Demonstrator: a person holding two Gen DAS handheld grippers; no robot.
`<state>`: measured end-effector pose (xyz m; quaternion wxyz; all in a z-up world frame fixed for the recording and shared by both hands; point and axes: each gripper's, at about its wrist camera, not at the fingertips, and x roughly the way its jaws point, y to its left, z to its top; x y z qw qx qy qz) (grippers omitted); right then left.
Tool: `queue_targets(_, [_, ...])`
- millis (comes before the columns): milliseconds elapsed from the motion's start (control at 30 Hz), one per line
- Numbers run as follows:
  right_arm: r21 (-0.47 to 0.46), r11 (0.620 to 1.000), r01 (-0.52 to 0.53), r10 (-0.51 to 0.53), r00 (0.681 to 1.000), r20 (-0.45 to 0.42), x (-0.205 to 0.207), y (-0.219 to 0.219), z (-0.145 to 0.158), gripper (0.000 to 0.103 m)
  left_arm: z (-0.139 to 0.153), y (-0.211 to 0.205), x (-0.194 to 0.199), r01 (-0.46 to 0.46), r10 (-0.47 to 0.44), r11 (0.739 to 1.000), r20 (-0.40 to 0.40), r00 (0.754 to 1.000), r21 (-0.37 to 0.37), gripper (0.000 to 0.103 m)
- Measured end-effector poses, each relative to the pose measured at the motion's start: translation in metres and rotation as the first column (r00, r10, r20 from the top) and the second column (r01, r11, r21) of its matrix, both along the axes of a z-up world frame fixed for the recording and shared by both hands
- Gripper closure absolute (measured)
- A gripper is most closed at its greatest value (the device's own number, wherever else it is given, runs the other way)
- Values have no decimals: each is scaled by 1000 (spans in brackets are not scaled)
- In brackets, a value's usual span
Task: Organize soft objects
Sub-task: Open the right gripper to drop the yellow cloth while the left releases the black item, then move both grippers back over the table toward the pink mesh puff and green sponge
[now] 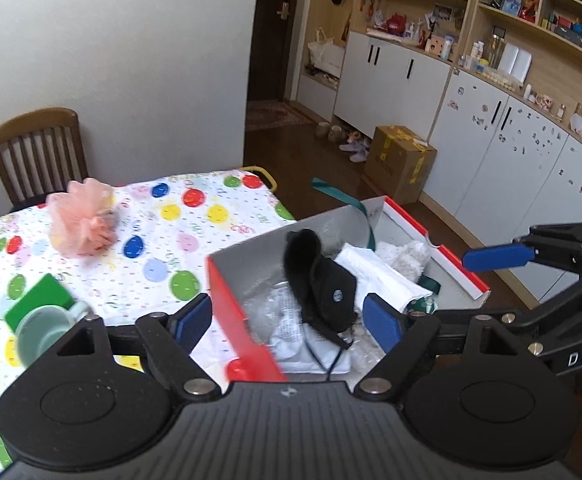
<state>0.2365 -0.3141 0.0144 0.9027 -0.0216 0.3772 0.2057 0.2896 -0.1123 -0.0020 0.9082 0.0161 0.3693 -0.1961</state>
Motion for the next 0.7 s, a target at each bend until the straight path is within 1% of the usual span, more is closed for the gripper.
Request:
queue_targets(133, [12,1000,-17,17,1000,4,4,24,8,14,6,25,-4,-6,6,1000,6,1000,6,19])
queue_targets(200, [18,999,-27,27,1000,3,6,37,11,12,7,39,-5,-15,15,1000,4,1000,12,14])
queue_targets(333, [5,999,-49,49,999,11,13,68,16,9,10,74,-6,-35,36,999,11,999,-13,11])
queue_targets(433, [4,998,-57,57,998,8,19,91,19,2,9,100,-3,-49,49,999,5,999,-24,10])
queue_targets(533, [-1,998,-70,70,998,0,28,115,21,1,8,126,3,-62,62,998,6,998,-24,8])
queue_targets(600, [-8,997,-77,76,997,-8,34,131,22,1,8,142,9,-62,62,998,13,998,-17,3])
queue_targets(700, [-1,997,-82,82,996,-20,46,152,25,0,10,166,19,-71,71,997,33,997,-7,1])
